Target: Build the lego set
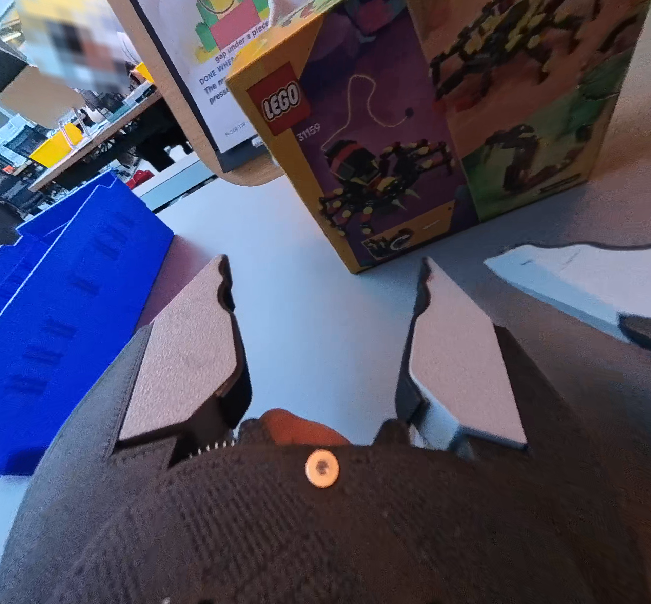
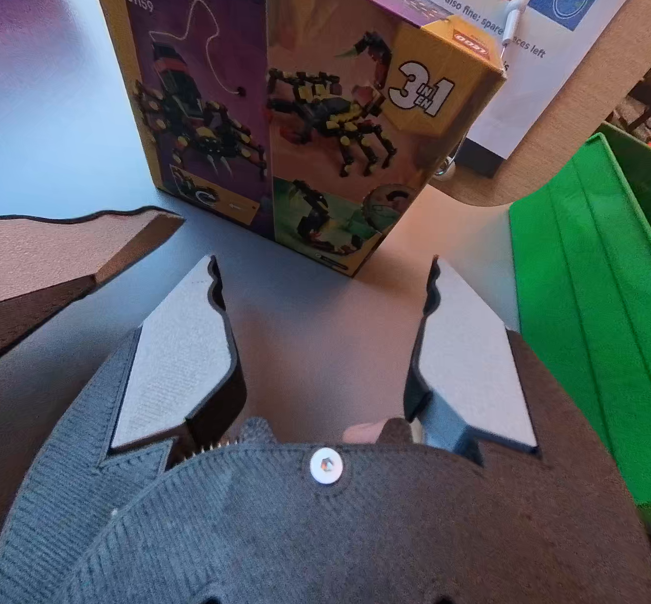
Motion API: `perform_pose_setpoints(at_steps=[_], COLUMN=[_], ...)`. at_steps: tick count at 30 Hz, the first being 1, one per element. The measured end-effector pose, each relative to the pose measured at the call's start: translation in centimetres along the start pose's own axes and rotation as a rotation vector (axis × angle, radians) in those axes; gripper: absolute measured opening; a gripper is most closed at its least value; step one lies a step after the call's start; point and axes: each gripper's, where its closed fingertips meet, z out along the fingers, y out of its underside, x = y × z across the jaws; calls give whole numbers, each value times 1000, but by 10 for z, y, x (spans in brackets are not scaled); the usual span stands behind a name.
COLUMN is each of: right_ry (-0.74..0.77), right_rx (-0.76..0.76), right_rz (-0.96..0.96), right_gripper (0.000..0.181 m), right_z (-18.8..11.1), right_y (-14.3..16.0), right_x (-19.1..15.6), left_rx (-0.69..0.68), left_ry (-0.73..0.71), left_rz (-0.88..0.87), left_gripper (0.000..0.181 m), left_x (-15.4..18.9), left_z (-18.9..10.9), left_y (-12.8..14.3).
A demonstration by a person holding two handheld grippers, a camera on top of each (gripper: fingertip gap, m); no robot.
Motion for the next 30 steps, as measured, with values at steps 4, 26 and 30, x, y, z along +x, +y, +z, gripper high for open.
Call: perform_pose_setpoints(at_steps=[4,26,30], right_ry=[7,-273,-247], right_rx=[2,61,49], right_rz=[-10,-47,-103], right_gripper=[114,109,109], right_z=[-4,-24,-23], right_y=[3,14,16], right_x=[4,4,1], left_rx=[9,92,84], left_ry=[24,344,340], left_rz=[-1,-17,-11], left_gripper=[103,88,98], left_x=[8,61,58], left_z=[-2,-27,-26], left_y=[-3,-18,-15])
